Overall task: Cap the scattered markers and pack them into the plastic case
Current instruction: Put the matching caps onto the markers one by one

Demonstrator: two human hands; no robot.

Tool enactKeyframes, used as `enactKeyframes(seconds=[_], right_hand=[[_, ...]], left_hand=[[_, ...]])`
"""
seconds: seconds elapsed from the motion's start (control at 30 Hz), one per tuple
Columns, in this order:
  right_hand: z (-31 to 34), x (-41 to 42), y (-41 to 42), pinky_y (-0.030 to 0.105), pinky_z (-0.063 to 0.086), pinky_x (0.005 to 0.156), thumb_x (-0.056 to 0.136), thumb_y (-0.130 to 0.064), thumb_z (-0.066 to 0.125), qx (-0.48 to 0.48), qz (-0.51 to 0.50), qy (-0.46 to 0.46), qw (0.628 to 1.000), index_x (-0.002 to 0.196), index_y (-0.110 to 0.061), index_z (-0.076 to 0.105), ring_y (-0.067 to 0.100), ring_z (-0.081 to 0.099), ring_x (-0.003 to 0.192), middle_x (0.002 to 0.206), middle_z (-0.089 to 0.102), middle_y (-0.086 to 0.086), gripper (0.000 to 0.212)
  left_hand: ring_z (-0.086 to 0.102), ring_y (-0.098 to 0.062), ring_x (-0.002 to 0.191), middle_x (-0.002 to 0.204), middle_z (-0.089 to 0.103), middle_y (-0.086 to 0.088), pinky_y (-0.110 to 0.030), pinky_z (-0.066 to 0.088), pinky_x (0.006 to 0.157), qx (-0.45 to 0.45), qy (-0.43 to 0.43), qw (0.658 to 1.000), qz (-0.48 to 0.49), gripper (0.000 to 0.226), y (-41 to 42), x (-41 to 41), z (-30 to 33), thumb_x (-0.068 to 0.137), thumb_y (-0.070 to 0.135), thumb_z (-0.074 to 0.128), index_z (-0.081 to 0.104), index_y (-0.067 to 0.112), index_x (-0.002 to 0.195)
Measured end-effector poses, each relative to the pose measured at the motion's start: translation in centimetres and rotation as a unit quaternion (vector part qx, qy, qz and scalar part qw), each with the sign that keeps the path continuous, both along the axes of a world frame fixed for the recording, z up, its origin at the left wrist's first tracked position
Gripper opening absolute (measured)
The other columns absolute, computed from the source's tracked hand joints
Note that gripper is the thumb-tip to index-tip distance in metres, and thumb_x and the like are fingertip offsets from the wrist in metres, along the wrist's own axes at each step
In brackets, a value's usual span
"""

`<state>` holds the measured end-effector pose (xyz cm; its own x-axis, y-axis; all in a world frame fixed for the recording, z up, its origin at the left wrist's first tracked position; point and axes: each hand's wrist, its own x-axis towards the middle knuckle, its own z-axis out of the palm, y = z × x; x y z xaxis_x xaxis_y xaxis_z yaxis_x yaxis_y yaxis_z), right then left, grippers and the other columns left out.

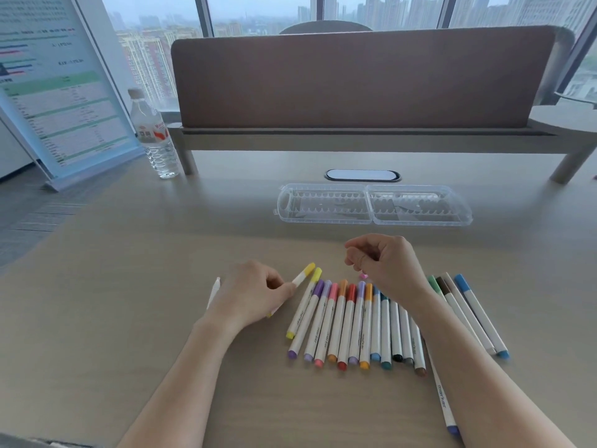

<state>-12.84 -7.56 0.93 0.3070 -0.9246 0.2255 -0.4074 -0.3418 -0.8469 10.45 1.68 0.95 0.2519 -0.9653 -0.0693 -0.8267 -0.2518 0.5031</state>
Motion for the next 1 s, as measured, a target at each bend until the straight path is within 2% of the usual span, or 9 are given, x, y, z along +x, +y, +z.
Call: enactKeyframes(seconds=[0.13, 0.23, 0.37, 0.47, 0.57, 0.67, 0.73, 0.83, 1.0], right_hand=[[-0.6, 0.5, 0.4, 0.023, 0.059, 0.077, 0.088, -0.014, 0.074, -0.006, 0.014, 0.046, 0.999, 0.099, -0.016, 0.077, 0.003, 0.070, 0.072, 0.080, 0.075, -0.007, 0.012], [-0.8, 0.8, 0.7, 0.018, 0.056, 0.078, 0.088, -0.017, 0.074, -0.015, 0.041, 0.094, 0.995, 0.101, -0.018, 0.077, 0.000, 0.069, 0.078, 0.083, 0.074, -0.010, 0.013], [-0.8, 0.9, 0.7, 0.019, 0.056, 0.080, 0.089, -0.018, 0.073, -0.020, 0.048, 0.116, 0.992, 0.101, -0.019, 0.077, 0.001, 0.068, 0.081, 0.085, 0.073, -0.010, 0.012], [-0.8, 0.8, 0.6, 0.018, 0.056, 0.079, 0.089, -0.018, 0.073, -0.024, 0.051, 0.125, 0.991, 0.100, -0.020, 0.077, -0.001, 0.067, 0.080, 0.084, 0.073, -0.011, 0.012], [-0.8, 0.8, 0.7, 0.013, 0.052, 0.076, 0.090, -0.018, 0.072, -0.026, 0.056, 0.132, 0.989, 0.100, -0.020, 0.077, -0.001, 0.066, 0.081, 0.086, 0.072, -0.011, 0.011], [-0.7, 0.9, 0.8, 0.011, 0.050, 0.076, 0.091, -0.019, 0.070, -0.032, 0.063, 0.143, 0.987, 0.100, -0.020, 0.077, 0.000, 0.066, 0.083, 0.089, 0.073, -0.010, 0.011], [-0.6, 1.0, 0.9, 0.018, 0.054, 0.079, 0.091, -0.018, 0.070, -0.032, 0.066, 0.143, 0.987, 0.101, -0.020, 0.077, 0.002, 0.067, 0.083, 0.089, 0.073, -0.009, 0.012], [-0.5, 0.6, 0.8, 0.021, 0.056, 0.081, 0.091, -0.017, 0.071, -0.033, 0.065, 0.138, 0.988, 0.101, -0.019, 0.077, 0.001, 0.067, 0.081, 0.086, 0.073, -0.010, 0.012], [-0.6, -0.2, 0.5, 0.004, 0.047, 0.068, 0.090, -0.015, 0.071, -0.026, 0.047, 0.118, 0.992, 0.096, -0.018, 0.077, -0.008, 0.065, 0.072, 0.079, 0.072, -0.013, 0.009]], left_hand=[[0.059, 0.001, 0.063, 0.064, 0.066, 0.015, -0.021, 0.040, 0.055, -0.003, -0.034, 0.999, -0.013, 0.037, 0.2, -0.8, 0.7, 0.085, 0.061, 0.065, 0.072, 0.028, 0.069], [0.062, -0.007, 0.062, 0.063, 0.067, 0.009, -0.025, 0.047, 0.059, -0.011, 0.017, 1.000, 0.007, 0.037, 0.3, -0.1, 0.7, 0.089, 0.053, 0.065, 0.072, 0.024, 0.067], [0.061, -0.010, 0.063, 0.066, 0.069, 0.007, -0.023, 0.045, 0.059, -0.076, 0.067, 0.991, 0.088, 0.033, 1.1, 1.8, 1.4, 0.091, 0.045, 0.067, 0.073, 0.022, 0.068], [0.062, -0.010, 0.069, 0.073, 0.070, 0.005, -0.023, 0.044, 0.062, -0.098, 0.069, 0.983, 0.139, 0.027, 2.2, 4.0, 1.8, 0.090, 0.041, 0.069, 0.075, 0.020, 0.075], [0.063, -0.014, 0.073, 0.076, 0.070, 0.008, -0.027, 0.045, 0.064, -0.020, 0.022, 0.987, 0.158, 0.035, 3.2, 6.2, 1.7, 0.085, 0.055, 0.069, 0.073, 0.022, 0.074], [0.045, -0.019, 0.059, 0.064, 0.053, 0.003, -0.029, 0.032, 0.056, 0.069, -0.017, 0.987, 0.145, 0.050, 3.6, 6.4, 1.4, 0.080, 0.059, 0.071, 0.061, 0.012, 0.066], [0.048, -0.017, 0.058, 0.062, 0.053, 0.004, -0.027, 0.032, 0.054, 0.074, -0.014, 0.988, 0.135, 0.046, 3.6, 5.9, 1.3, 0.078, 0.057, 0.075, 0.062, 0.015, 0.062], [0.063, -0.017, 0.070, 0.071, 0.069, 0.000, -0.027, 0.043, 0.060, 0.082, -0.005, 0.989, 0.120, 0.036, 3.1, 5.0, 1.1, 0.075, 0.056, 0.077, 0.074, 0.020, 0.070], [0.050, -0.017, 0.057, 0.062, 0.058, 0.000, -0.028, 0.039, 0.056, 0.116, -0.029, 0.988, 0.096, 0.038, 1.5, 4.2, 1.2, 0.072, 0.050, 0.072, 0.072, 0.012, 0.067]])
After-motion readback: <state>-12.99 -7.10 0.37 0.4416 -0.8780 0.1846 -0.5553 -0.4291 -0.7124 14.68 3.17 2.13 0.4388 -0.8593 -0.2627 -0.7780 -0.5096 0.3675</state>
